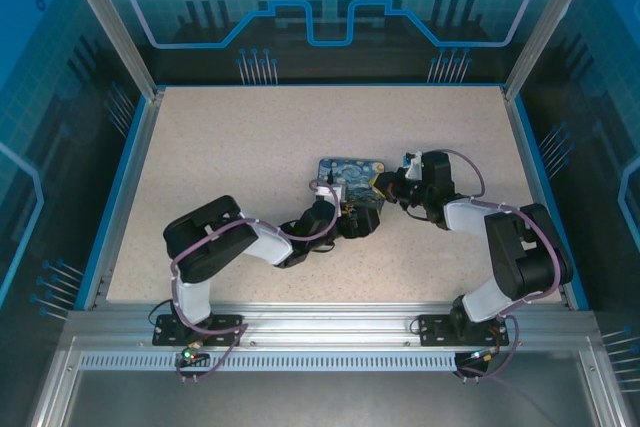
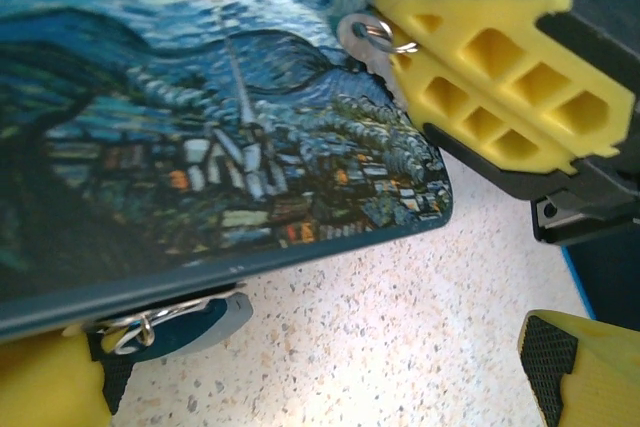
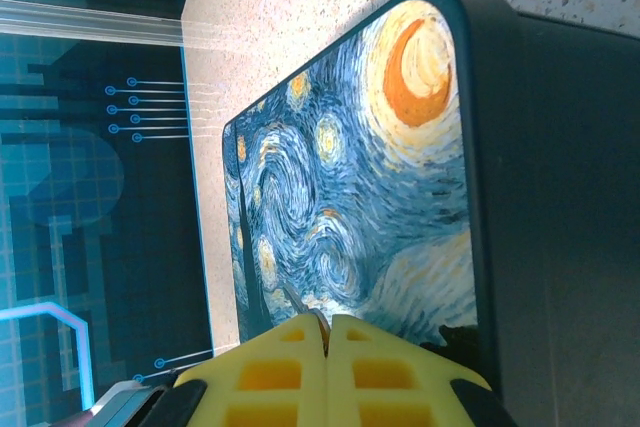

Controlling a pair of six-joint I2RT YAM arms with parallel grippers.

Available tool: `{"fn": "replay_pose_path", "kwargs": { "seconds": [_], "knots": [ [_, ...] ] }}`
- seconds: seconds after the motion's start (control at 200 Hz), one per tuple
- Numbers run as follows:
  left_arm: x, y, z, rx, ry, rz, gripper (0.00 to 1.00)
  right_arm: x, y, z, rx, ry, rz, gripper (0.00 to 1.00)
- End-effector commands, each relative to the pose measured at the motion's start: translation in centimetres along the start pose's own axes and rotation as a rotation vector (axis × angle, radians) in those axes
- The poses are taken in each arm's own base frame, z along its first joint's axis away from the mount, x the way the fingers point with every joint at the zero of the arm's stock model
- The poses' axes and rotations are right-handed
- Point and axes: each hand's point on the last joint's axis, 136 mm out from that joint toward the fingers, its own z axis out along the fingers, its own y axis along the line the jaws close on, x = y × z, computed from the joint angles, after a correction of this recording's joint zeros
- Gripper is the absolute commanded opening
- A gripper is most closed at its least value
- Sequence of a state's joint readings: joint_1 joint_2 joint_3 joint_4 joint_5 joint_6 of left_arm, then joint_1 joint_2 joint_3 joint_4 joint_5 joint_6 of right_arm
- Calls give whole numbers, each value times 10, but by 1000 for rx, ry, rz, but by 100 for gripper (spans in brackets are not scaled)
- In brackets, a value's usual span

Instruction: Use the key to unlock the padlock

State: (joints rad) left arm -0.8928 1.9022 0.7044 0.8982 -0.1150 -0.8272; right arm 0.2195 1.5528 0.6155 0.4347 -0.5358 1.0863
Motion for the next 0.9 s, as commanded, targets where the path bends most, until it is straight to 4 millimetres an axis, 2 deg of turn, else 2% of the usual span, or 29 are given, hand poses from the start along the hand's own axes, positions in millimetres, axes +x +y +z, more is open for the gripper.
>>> {"fn": "replay_pose_path", "kwargs": {
  "seconds": [0.0,0.26,0.38,0.54,0.895],
  "knots": [
    [-2,-2,2,59,-33,-98,98,-3,3,0,-8,7,-14,0],
    [3,11,4,36,-44,-137,92,-4,5,-1,-8,10,-21,0],
    [-2,-1,1,76,-70,-153,87,-3,4,0,-7,11,-20,0],
    [-7,-22,-6,100,-89,-120,85,-3,4,0,-6,12,-21,0],
    [-5,1,0,44,-134,-175,80,-2,2,1,-7,19,-19,0]
  ]
}}
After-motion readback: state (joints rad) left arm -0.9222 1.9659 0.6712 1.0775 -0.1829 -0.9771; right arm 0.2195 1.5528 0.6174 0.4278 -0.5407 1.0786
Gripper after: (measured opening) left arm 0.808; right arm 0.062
